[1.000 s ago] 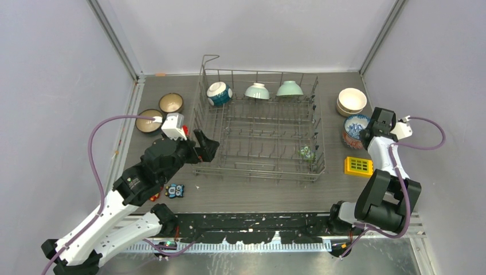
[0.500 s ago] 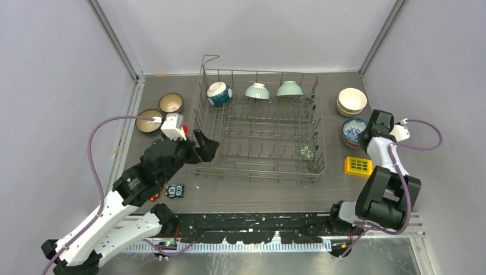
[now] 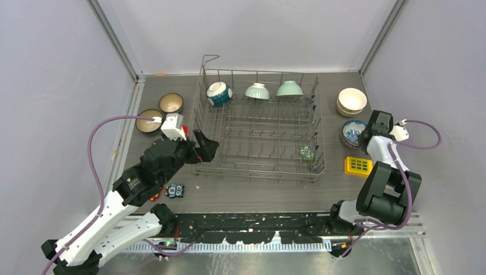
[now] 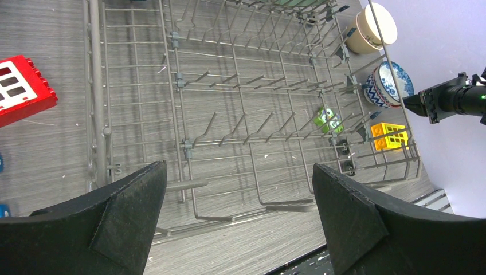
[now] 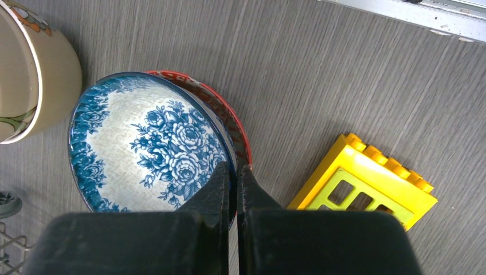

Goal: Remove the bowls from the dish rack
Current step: Place the bowl with the bowl.

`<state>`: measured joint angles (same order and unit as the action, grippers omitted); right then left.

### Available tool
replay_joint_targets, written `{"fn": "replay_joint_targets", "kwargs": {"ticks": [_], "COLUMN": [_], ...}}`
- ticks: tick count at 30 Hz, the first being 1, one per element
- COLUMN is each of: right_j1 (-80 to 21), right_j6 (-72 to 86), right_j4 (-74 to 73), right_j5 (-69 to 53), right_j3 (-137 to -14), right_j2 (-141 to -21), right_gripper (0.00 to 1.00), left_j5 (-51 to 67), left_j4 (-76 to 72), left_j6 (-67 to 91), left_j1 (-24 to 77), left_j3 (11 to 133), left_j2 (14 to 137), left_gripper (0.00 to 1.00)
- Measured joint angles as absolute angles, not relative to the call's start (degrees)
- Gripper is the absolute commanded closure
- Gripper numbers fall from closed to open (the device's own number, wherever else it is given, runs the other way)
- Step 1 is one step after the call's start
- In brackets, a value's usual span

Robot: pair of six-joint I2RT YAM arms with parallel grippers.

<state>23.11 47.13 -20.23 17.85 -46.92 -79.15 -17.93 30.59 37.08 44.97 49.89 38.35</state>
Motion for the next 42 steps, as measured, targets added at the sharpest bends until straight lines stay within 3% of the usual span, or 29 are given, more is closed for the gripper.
{"fn": "replay_joint_targets", "kwargs": {"ticks": [11,18,28,33,42], "right_j1": [23.16,23.14,23.11,23.11,23.11], "right_j6": [46.81,46.68,45.89,45.25,44.69], "right_j4": [-19.84,-19.75,-21.56,-21.71,-21.69], "right_j5": [17.58,17.23,18.17,18.13,18.09], "right_j3": [-46.92,-46.92,-46.92,-46.92,-46.94], "right_j2": [-79.11,-77.60,-74.22,-74.19,-76.31], "right_gripper": [0.68,0.57,0.61,0.70,0.76], "left_j5": [-17.91,-17.89,-17.76,-17.74,-17.56], "left_j4": [30.59,30.61,30.59,29.95,29.26], "left_j6": [37.28,37.41,37.50,37.50,37.28], "left_j1": [44.97,44.97,44.97,44.97,44.97], "left_j3": [49.89,49.76,49.65,49.23,49.04], "left_j2": [38.35,38.00,37.74,37.58,38.04], "left_gripper": [0.00,0.00,0.00,0.00,0.00]}}
